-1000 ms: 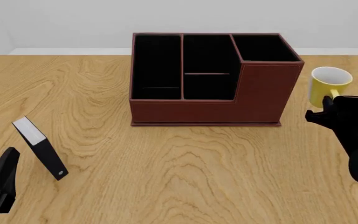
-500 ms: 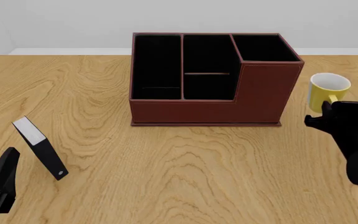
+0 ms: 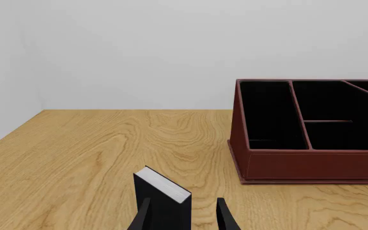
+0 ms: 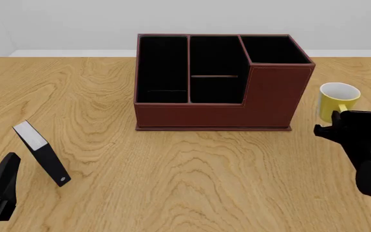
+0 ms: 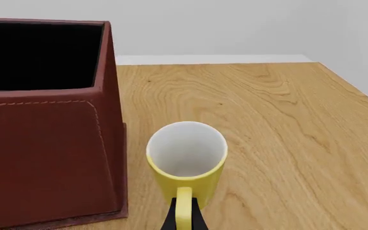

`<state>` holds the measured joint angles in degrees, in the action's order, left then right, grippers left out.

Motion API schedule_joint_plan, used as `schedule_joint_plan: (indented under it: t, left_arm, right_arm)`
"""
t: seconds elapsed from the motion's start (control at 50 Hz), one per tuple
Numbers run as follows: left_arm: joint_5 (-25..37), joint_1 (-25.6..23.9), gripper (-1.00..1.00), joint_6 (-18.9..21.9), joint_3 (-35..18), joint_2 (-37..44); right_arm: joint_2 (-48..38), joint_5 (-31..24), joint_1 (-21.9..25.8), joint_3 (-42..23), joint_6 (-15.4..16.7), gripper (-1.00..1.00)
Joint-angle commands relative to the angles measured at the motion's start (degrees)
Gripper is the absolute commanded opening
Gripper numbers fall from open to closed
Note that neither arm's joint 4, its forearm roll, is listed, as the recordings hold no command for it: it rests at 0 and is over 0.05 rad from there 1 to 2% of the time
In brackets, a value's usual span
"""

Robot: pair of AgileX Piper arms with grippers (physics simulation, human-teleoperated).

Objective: Pick up the yellow and white mug and place it to the right of the caddy.

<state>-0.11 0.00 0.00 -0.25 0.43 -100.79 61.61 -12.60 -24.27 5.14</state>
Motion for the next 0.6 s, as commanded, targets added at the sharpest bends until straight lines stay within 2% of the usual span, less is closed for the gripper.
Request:
schedule_joint_plan:
  t: [0.02, 0.6]
  left_arm:
    - [0.0, 0.0, 1.0, 0.0, 0.0, 0.0]
    - [0.0, 0.0, 1.0, 0.0, 0.0, 0.0]
  right_arm:
    - [-1.6, 1.0, -0.3, -0.3, -0.1, -1.0]
    - [-5.7, 3.1, -0.4, -0.9, -0.2, -1.0]
